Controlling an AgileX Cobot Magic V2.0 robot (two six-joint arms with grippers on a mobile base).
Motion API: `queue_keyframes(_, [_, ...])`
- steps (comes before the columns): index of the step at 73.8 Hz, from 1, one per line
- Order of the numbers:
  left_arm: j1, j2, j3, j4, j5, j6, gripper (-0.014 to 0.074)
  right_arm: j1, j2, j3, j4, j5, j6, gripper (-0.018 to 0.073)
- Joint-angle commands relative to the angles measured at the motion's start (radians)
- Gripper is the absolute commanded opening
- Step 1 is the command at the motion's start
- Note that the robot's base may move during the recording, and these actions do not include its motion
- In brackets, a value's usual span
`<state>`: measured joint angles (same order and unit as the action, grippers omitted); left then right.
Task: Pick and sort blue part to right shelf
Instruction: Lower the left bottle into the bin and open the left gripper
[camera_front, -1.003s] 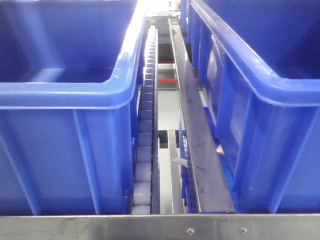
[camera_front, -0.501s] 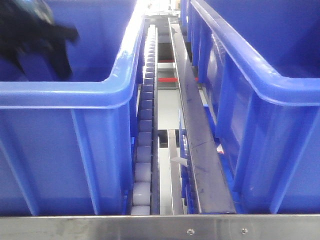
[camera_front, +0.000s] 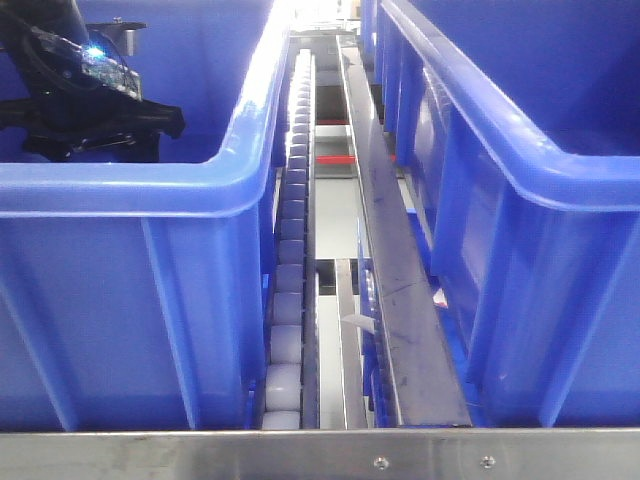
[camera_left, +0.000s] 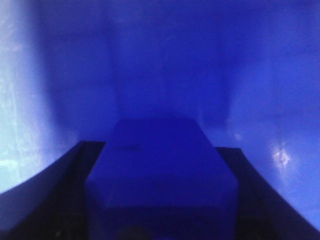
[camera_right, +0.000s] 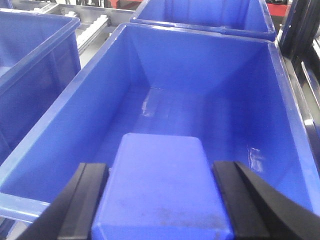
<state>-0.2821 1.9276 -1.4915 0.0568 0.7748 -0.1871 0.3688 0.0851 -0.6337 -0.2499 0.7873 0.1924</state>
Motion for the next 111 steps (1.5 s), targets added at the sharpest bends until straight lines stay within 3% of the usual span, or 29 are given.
queue_keyframes(1, [0.005, -0.044, -0.027, -0.001, -0.009, -0.001, 0.0554, -0.003, 0.021, -0.025, -0.019, -0.082, -0.007, 0.0251])
queue_keyframes(5, [0.005, -0.046, -0.027, -0.001, -0.009, -0.001, 0.0651, -0.003, 0.021, -0.025, -0.019, -0.081, -0.007, 0.0251])
queue_keyframes(10, [0.005, -0.052, -0.029, -0.001, -0.003, -0.001, 0.0708, -0.003, 0.021, -0.025, -0.019, -0.081, -0.007, 0.0251])
queue_keyframes(24, [0.005, -0.140, -0.041, 0.026, -0.002, -0.001, 0.0706, -0.003, 0.022, -0.025, -0.019, -0.079, -0.007, 0.0251])
queue_keyframes(40, [0.005, -0.322, 0.033, 0.036, -0.004, -0.001, 0.0579, -0.003, 0.068, -0.028, -0.019, -0.078, 0.016, 0.0251])
queue_keyframes(59, [0.005, -0.594, 0.272, 0.058, -0.092, -0.001, 0.0282, -0.003, 0.264, -0.036, -0.018, -0.088, 0.105, 0.0251])
queue_keyframes(73, [0.005, -0.778, 0.405, 0.061, -0.169, -0.001, 0.0129, -0.003, 0.444, -0.132, -0.018, -0.089, 0.132, 0.0251])
queue_keyframes(98, [0.005, -1.128, 0.639, 0.131, -0.330, -0.001, 0.0125, -0.005, 0.814, -0.378, -0.017, 0.002, 0.135, 0.0251])
queue_keyframes(111, [0.005, -1.291, 0.750, 0.141, -0.353, -0.001, 0.0125, -0.103, 1.011, -0.499, 0.016, 0.066, 0.120, 0.0251])
